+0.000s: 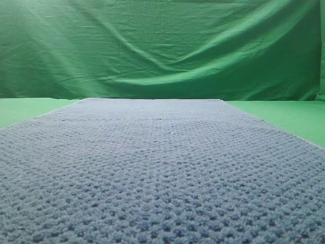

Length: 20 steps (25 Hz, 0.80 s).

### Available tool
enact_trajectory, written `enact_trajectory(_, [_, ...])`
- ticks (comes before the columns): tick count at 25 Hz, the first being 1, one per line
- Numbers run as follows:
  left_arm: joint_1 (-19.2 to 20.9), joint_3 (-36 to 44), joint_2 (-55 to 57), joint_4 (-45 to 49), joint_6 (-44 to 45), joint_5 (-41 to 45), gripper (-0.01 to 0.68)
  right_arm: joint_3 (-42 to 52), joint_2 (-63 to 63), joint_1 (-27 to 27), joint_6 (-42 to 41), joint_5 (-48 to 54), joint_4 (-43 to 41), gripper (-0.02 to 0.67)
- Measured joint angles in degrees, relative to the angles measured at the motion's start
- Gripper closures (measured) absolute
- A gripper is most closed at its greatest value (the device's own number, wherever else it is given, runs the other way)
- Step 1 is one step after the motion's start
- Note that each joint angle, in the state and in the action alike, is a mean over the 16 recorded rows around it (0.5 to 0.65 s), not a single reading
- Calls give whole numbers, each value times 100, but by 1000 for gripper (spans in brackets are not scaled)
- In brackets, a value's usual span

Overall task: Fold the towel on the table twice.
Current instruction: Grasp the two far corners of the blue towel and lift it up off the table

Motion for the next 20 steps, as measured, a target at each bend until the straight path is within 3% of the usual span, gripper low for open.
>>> enact_trajectory(8, [-129, -747, 318, -23, 27, 1152, 673, -804, 409, 2, -298, 611, -28, 649])
enact_trajectory(20, [-920, -2194, 2195, 2, 378, 3577, 673, -2353, 2122, 409, -598, 2662, -340, 649])
